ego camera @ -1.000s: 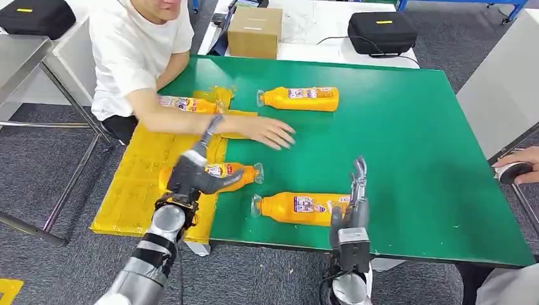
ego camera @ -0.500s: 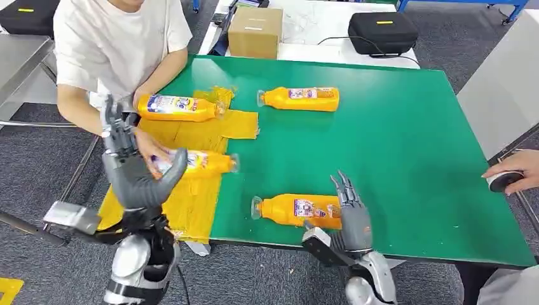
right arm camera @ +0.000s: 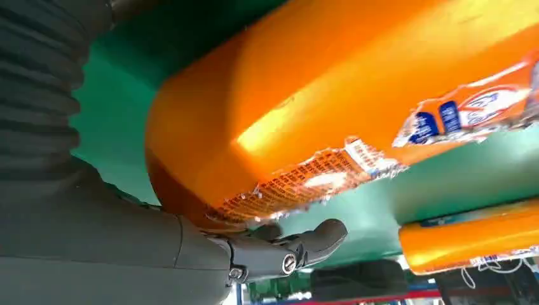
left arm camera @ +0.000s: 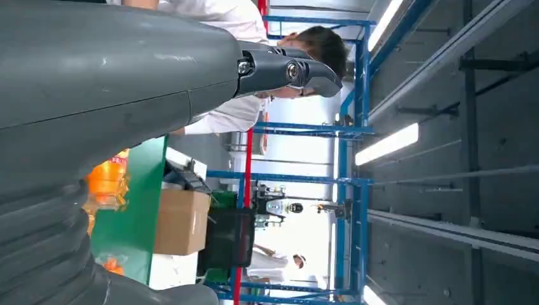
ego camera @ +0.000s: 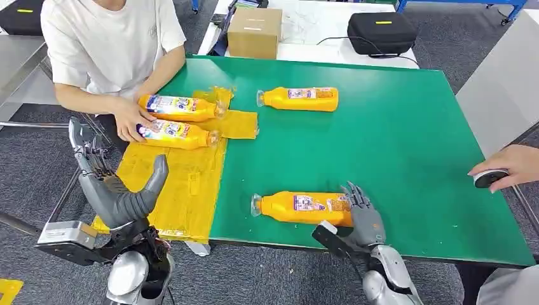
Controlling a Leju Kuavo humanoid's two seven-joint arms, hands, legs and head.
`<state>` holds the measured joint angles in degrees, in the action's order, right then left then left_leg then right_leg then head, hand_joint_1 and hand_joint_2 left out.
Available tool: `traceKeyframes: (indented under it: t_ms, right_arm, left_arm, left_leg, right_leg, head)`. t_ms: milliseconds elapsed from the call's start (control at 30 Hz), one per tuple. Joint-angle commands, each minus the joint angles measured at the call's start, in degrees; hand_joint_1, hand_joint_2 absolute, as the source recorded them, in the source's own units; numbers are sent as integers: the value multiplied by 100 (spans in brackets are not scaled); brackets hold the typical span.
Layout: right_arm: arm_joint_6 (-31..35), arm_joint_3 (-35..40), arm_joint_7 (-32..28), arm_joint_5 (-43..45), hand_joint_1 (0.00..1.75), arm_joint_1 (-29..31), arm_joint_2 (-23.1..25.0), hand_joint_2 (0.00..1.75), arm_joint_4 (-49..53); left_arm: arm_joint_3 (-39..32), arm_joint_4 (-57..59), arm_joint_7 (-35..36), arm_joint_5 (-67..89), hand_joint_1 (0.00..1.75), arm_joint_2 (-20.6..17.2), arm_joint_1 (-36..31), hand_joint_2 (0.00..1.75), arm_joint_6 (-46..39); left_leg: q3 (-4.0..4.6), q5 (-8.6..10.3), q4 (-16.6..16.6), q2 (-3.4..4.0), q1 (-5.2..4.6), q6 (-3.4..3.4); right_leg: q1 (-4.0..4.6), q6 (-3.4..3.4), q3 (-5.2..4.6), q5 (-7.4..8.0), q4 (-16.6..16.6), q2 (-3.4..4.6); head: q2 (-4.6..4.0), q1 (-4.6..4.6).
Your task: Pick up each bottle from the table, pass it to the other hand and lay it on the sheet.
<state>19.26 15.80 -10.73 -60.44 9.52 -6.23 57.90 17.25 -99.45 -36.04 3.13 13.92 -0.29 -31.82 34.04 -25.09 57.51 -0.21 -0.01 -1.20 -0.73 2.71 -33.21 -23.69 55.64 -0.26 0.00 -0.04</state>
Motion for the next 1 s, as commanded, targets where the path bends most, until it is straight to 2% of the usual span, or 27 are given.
traceKeyframes:
  t_ms: [33, 267, 300, 333, 367, 400, 433, 467, 500, 1000]
  right_arm:
    - [-29, 341, 78, -163, 0, 1130, 32, 175, -1884]
    - [-485, 699, 238, -362, 0, 1868, 77, 175, -2730]
    - [-618, 804, 209, -400, 17, 1960, 54, 175, -2831]
    - [-699, 866, 181, -416, 129, 2024, 36, 175, -2893]
    - [-704, 864, 181, -416, 129, 2036, 27, 175, -2895]
    - [-776, 899, 161, -403, 152, 2087, 21, 175, -2959]
    - [-843, 967, 164, -418, 166, 2138, 7, 175, -3025]
    - [-843, 967, 164, -418, 166, 2138, 7, 175, -3025]
    - [-893, 1014, 155, -415, 175, 2183, -11, 175, -3085]
    - [-1180, 1472, 33, -472, 175, 2507, -227, 175, -3417]
  left_arm:
    - [68, 416, -79, 52, 0, -13, -318, 175, -167]
    - [134, 524, 151, -255, 0, -45, -472, 175, 251]
    - [148, 563, 155, -250, 0, -44, -503, 175, 267]
    - [160, 588, 152, -243, 0, -44, -526, 175, 272]
    - [162, 589, 152, -243, 0, -40, -531, 175, 272]
    - [172, 625, 153, -245, 0, -34, -557, 175, 279]
    - [181, 646, 162, -260, 0, -35, -571, 175, 297]
    - [181, 646, 162, -260, 0, -35, -571, 175, 297]
    - [192, 678, 180, -293, 0, -40, -590, 175, 336]
    - [215, 851, 231, -472, 0, -53, -676, 175, 522]
  left_leg:
    - [-17, 0, -4, 10, 2, 5]
    - [-20, 7, -3, 10, 0, -3]
    - [-27, 7, -4, 17, 0, 0]
    - [-25, 8, -3, 9, 1, -1]
    - [-30, 8, -3, 6, 0, -3]
    - [-35, 9, -2, 6, 2, 1]
    - [-38, 9, -3, 3, 0, -1]
    - [-38, 8, -1, 2, -1, -3]
    - [-41, 10, -4, 1, 1, 0]
    - [-52, 11, -4, -15, 3, 0]
  right_leg:
    - [2, -7, 15, 3, -5, 10]
    - [0, 2, 15, 10, -3, 9]
    - [0, -2, 19, 11, -3, 15]
    - [2, 0, 19, 11, -4, 8]
    - [0, 2, 23, 9, -3, 5]
    - [2, -3, 27, 10, -4, 4]
    - [1, -1, 31, 8, -3, -1]
    - [0, 2, 33, 8, -2, -1]
    - [1, -2, 35, 9, -5, -1]
    - [4, -3, 51, 5, -9, -16]
  head:
    - [0, -2]
    - [0, 0]
    - [0, -2]
    - [0, 0]
    - [0, 0]
    - [0, 0]
    - [0, 0]
    - [0, 0]
    - [0, 0]
    - [0, 0]
